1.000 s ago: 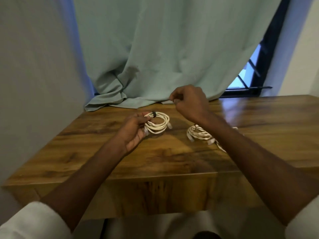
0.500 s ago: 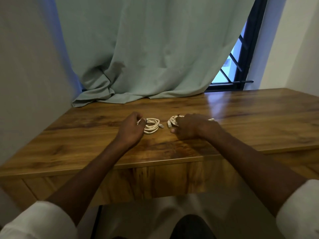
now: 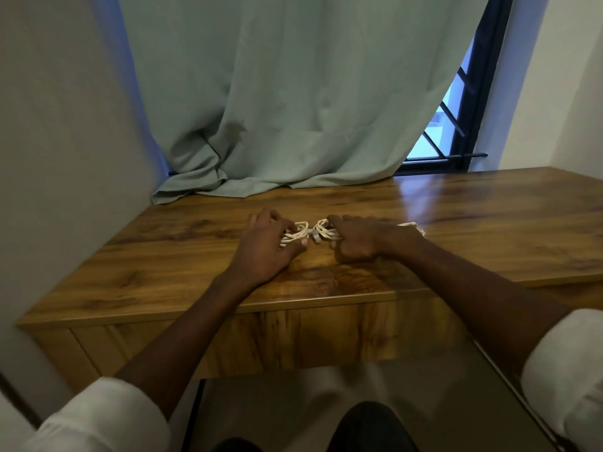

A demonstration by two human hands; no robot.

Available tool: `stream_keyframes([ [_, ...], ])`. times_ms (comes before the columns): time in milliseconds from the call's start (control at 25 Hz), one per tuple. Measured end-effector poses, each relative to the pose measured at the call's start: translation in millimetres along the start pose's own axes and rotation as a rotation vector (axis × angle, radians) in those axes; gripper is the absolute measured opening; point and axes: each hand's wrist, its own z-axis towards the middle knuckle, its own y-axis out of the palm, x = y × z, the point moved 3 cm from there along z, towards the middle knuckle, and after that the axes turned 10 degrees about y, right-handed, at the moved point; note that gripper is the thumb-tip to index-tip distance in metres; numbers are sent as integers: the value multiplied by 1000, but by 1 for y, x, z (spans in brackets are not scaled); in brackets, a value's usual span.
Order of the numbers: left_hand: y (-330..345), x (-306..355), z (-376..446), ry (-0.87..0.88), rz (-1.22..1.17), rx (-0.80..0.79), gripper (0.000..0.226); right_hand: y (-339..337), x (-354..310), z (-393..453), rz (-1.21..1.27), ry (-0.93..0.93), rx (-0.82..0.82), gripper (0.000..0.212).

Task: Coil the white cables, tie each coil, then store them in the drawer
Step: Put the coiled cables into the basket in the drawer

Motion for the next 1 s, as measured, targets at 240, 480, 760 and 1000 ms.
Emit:
stream_keyframes([
  [240, -1, 11, -3, 88, 114, -48, 31, 3, -17, -17, -84, -60, 449, 31],
  [480, -16, 27, -10, 28, 185, 54, 20, 5, -15, -32, 294, -4, 661, 18],
  [760, -52, 102, 4, 15, -74, 456, 28, -59, 35, -88, 851, 110, 848, 26],
  [1000, -4, 240, 14, 180, -372, 423, 20, -62, 143, -203, 656, 296, 804, 21],
])
